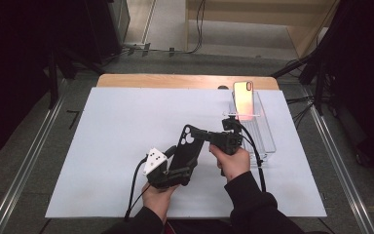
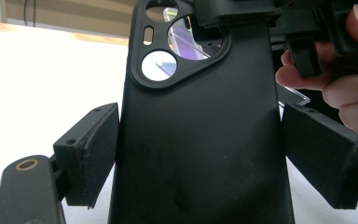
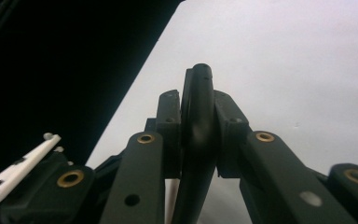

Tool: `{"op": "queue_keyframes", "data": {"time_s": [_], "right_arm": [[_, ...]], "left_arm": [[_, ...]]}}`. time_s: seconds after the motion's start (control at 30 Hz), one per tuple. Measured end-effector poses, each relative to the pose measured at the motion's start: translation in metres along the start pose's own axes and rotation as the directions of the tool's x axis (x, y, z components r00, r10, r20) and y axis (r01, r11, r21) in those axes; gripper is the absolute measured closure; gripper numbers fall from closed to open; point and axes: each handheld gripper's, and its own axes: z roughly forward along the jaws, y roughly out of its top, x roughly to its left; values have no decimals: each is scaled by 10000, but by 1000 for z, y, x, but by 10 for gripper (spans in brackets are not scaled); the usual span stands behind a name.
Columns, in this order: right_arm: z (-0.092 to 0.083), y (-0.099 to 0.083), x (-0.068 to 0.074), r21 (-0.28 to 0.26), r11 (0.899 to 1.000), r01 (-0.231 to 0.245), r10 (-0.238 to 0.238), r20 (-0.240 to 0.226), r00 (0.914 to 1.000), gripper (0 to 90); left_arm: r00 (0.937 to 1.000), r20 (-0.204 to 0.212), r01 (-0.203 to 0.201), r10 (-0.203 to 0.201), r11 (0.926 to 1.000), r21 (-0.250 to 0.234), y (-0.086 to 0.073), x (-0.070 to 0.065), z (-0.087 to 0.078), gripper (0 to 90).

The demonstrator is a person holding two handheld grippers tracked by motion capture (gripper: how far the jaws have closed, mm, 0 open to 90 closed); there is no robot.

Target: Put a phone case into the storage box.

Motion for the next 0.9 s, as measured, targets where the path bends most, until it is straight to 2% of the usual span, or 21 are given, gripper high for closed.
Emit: {"op": "queue_keyframes", "data": {"time_s": [0.23, 0.33, 0.37, 0.5, 0.57, 0.63, 0.77, 0.83, 0.9], "right_arm": [[-3, 1, 9, -43, 9997, 261, -261, -142, 9996, 763], [-4, 2, 9, -103, 9995, 298, -301, -264, 9992, 773], [-5, 2, 10, -120, 9995, 300, -304, -294, 9991, 777], [-10, 5, 10, -255, 9983, 527, -529, -85, 9986, 785], [-13, 6, 10, -269, 9985, 481, -485, -126, 9987, 785], [-15, 7, 10, -260, 9976, 640, -640, -12, 9979, 785], [-16, 7, 12, -177, 9937, 1104, -1100, 234, 9937, 785], [-17, 7, 14, -120, 9898, 1422, -1418, 305, 9894, 785], [-18, 7, 16, -105, 9843, 1761, -1756, 361, 9838, 785]], "left_arm": [[9999, 115, -109, 110, 9998, -136, 2, -1, -1, 139], [9995, 296, 77, -76, 10000, -28, 3, 1, -2, 158], [9991, 384, 175, -178, 9998, 75, 4, 2, -3, 211], [9979, 506, 368, -399, 9974, 621, 10, 4, -2, 171], [9965, 560, 560, -614, 9942, 920, 13, 6, -2, 141], [9957, 573, 662, -731, 9912, 1149, 15, 7, -2, 142], [9963, 514, 592, -688, 9839, 1687, 21, 9, -3, 143], [9957, 691, 478, -622, 9798, 1941, 24, 10, -3, 143], [9970, 692, 174, -350, 9705, 2403, 29, 10, -2, 146]]}}
